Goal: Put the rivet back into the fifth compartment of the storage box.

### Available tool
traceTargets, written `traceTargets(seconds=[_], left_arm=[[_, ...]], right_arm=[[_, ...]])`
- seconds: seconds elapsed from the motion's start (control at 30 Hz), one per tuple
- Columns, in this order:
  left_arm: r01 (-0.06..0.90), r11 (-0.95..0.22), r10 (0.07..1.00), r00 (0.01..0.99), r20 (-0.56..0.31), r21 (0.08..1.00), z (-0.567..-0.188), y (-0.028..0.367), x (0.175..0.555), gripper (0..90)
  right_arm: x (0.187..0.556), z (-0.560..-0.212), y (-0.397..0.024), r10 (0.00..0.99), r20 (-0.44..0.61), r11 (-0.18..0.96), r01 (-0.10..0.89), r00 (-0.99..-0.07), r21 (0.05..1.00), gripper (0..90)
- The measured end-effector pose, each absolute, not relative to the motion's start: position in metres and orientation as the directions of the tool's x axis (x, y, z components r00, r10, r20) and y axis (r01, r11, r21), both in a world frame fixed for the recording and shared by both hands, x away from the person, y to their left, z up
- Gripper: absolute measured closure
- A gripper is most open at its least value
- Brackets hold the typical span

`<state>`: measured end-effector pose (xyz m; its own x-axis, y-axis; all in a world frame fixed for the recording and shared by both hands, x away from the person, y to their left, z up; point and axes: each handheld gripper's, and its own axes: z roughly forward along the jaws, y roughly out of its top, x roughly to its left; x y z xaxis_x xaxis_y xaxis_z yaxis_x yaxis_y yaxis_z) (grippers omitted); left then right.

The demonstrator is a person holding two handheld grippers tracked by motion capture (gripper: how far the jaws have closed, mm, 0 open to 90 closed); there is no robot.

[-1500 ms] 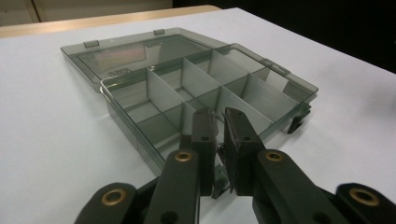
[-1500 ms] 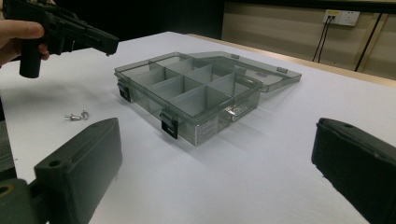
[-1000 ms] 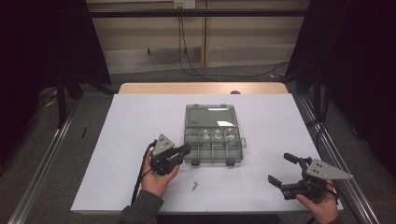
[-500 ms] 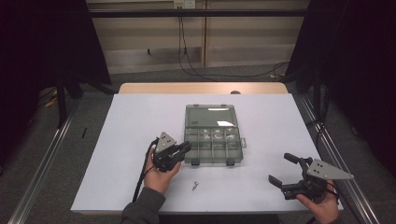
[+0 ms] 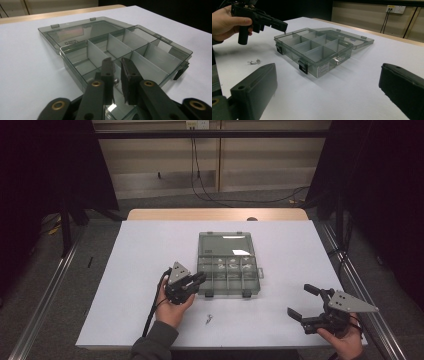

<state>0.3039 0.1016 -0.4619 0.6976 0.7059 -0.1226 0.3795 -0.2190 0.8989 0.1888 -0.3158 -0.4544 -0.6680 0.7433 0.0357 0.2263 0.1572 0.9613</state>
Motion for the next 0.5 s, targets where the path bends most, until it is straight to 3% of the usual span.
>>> traceTargets(seconds=[0.5], left_arm=[[0.378, -0.194, 0.674, 0.722, -0.157, 0.905, -0.4576, 0.1042, 0.2993, 69.7]], right_arm=[[0.1886, -0.4543, -0.3163, 0.748, 0.035, 0.153, 0.224, -0.663, 0.963, 1.3]])
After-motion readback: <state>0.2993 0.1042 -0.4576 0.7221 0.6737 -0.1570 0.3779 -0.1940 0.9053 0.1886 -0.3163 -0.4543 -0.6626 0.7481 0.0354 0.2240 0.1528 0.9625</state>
